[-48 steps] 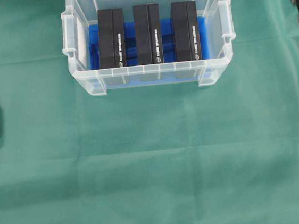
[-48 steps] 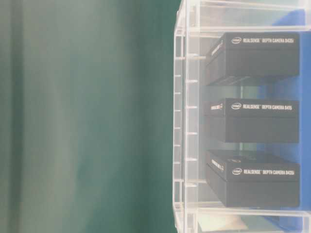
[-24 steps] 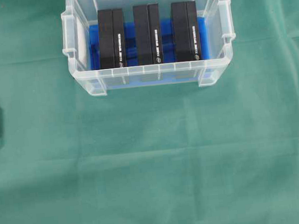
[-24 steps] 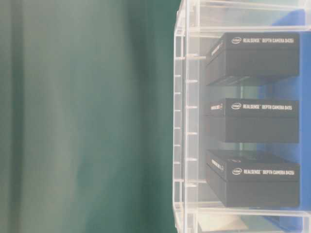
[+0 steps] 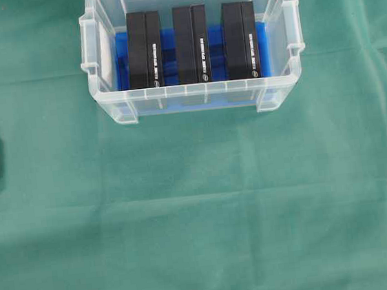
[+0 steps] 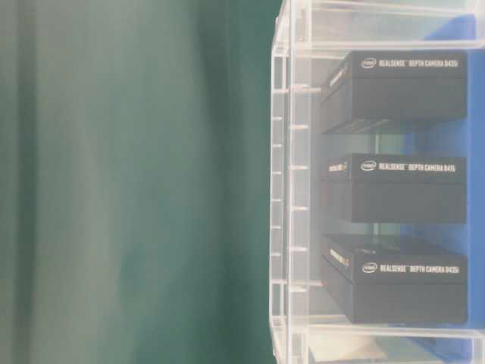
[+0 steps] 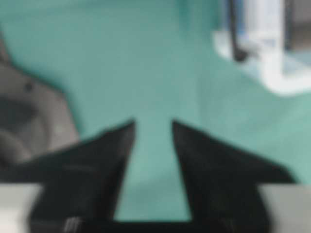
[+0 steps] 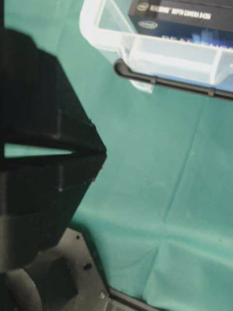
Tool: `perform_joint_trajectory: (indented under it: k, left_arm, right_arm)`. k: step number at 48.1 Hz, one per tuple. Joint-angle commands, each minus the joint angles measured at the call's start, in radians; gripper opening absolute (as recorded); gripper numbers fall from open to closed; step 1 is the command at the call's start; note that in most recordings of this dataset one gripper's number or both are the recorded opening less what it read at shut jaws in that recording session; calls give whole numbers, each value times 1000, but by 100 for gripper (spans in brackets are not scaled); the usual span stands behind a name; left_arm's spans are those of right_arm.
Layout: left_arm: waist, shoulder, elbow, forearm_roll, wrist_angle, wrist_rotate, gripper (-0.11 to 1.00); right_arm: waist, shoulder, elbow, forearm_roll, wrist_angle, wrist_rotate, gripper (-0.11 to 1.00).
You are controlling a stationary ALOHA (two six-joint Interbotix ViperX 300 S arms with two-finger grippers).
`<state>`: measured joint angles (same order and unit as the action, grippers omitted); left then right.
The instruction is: Take the box out of the case with both arms.
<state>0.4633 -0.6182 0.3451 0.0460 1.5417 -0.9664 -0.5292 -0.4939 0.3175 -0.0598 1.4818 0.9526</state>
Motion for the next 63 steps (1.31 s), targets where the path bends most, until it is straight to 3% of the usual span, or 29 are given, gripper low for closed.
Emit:
perform_joint_trajectory:
  k: [1,6,9,12,15,45,63]
  left_arm:
    - [0,3,-14,0,-5,-17,43]
    - [-8,2,-6,0,-5,-51,73]
    - [-9,0,-6,0,-5,-66,86]
    - [-9,-2,-5,0,-5,-71,89]
    - [-9,-2,-3,0,2,-71,88]
    - [-20,-8,0,-2,43,-81,88]
    - [-34,91,-64,-3,37,-141,88]
  right_arm:
    - [0,-6,-3,-6,-8,5,23]
    - [0,-6,15,-35,-3,44,54]
    - [2,-6,21,-48,-2,67,72]
    - [3,-8,25,-57,3,87,88]
    - [3,-8,25,-58,8,98,96]
    - [3,-11,23,-48,8,107,97]
    - [15,25,3,-31,-49,160,97]
